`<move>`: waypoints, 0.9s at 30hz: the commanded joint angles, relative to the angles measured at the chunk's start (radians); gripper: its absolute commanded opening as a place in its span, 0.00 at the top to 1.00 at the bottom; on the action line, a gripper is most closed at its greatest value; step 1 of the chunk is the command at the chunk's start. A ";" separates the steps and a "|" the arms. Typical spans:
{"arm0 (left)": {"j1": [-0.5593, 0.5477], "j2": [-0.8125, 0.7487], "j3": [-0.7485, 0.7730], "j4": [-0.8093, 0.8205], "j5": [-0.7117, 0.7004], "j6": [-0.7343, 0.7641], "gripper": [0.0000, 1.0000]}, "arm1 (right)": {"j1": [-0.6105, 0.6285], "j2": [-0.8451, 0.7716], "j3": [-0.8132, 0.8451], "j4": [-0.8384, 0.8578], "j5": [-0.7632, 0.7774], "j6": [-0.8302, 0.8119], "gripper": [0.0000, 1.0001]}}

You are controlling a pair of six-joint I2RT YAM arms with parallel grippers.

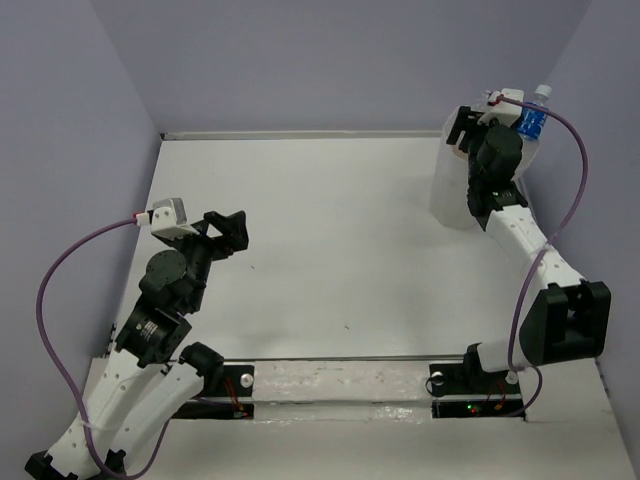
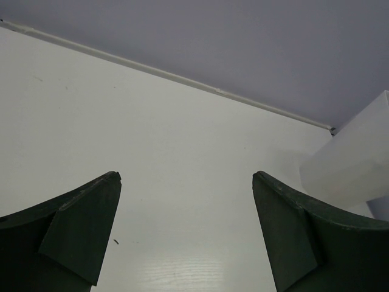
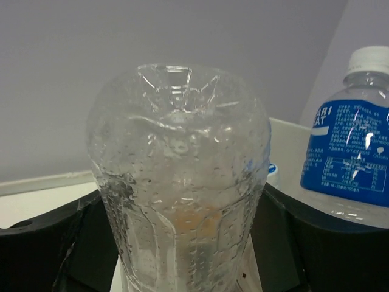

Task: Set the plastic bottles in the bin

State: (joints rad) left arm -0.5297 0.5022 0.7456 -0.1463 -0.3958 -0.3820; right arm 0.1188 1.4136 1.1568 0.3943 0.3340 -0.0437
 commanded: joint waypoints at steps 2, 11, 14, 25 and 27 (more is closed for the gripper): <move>0.004 -0.008 -0.005 0.056 0.008 0.008 0.01 | -0.002 -0.041 0.110 -0.231 -0.065 0.106 0.16; 0.004 -0.007 -0.005 0.059 0.017 0.006 0.01 | -0.002 -0.087 0.290 -0.498 -0.193 0.200 0.03; 0.004 -0.007 -0.002 0.059 0.026 0.011 0.01 | -0.002 -0.119 0.336 -0.543 -0.202 0.229 0.00; 0.004 -0.025 0.004 0.129 0.216 0.028 0.01 | -0.002 -0.419 0.091 -0.485 -0.660 0.412 0.00; 0.005 -0.042 0.015 0.139 0.244 0.028 0.01 | -0.002 -0.520 -0.079 -0.338 -0.884 0.516 0.00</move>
State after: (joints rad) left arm -0.5297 0.4934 0.7456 -0.0971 -0.2420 -0.3748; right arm 0.1188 1.0126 1.2957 -0.1024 -0.1291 0.3019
